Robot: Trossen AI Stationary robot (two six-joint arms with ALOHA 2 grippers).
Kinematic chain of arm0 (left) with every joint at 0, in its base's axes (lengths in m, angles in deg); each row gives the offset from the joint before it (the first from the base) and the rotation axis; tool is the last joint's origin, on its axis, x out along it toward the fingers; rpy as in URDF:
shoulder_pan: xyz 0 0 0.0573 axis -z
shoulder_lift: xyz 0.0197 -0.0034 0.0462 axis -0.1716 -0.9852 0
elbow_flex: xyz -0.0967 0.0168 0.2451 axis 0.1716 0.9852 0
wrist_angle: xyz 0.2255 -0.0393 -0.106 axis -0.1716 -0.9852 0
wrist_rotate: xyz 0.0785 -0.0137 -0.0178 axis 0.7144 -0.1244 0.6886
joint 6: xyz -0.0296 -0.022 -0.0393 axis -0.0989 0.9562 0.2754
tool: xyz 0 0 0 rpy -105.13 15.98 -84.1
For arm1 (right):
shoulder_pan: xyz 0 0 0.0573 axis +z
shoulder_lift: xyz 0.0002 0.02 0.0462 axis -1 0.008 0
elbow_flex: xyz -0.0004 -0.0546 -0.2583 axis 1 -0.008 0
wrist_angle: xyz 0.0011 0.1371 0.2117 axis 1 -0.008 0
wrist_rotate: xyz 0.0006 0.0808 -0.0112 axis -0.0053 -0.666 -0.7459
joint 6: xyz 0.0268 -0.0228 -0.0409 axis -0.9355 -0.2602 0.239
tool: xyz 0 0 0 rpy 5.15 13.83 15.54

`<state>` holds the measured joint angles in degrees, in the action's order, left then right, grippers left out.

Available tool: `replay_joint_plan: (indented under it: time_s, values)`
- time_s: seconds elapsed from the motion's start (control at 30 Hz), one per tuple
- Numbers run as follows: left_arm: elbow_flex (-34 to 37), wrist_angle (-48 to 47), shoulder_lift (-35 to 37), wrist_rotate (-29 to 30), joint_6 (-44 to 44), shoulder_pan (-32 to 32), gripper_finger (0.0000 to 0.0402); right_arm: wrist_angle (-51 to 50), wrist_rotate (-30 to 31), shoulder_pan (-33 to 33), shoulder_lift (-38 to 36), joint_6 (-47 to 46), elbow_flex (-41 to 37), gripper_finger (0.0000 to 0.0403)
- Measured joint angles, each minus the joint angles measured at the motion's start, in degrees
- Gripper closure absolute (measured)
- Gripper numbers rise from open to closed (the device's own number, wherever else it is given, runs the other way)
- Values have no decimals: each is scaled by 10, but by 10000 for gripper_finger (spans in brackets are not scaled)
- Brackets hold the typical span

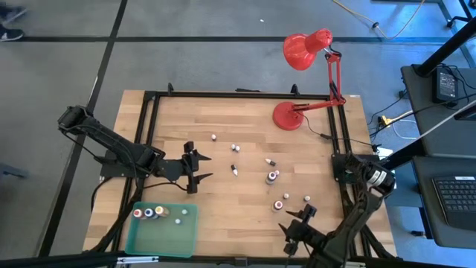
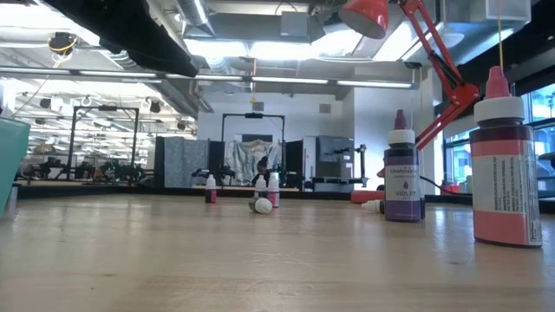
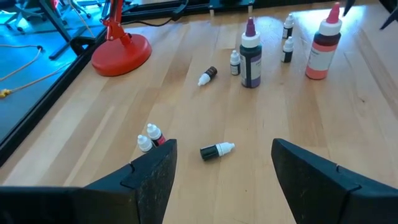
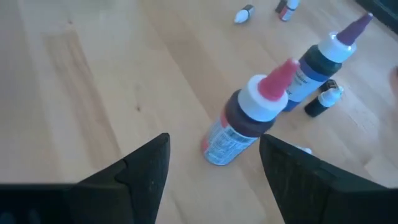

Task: Pick & Place food coloring
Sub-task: Put the red food coloring into the blue bin

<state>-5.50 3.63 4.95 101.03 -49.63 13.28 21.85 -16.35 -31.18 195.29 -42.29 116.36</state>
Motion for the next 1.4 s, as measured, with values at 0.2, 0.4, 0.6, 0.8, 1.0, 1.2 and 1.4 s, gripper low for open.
replay_joint_plan:
  time_s: [0.2,0.4,0.6,0.8,1.0,1.2,1.4]
  values:
    - [0,1,0,1,0,0,146,70,5,-8,0,2,-57,152]
    - [0,2,0,1,0,0,144,149,3,-24,0,2,-116,152]
    - [0,2,0,1,0,0,144,224,2,-45,0,3,-168,152]
    - [0,2,0,1,0,0,146,266,3,-65,0,5,-193,153]
    - [0,2,0,1,-23,0,144,281,29,-66,0,31,-193,167]
    - [0,2,0,1,-30,0,146,286,33,-66,0,37,-193,213]
    - [0,2,0,1,-30,0,145,287,34,-66,0,37,-193,277]
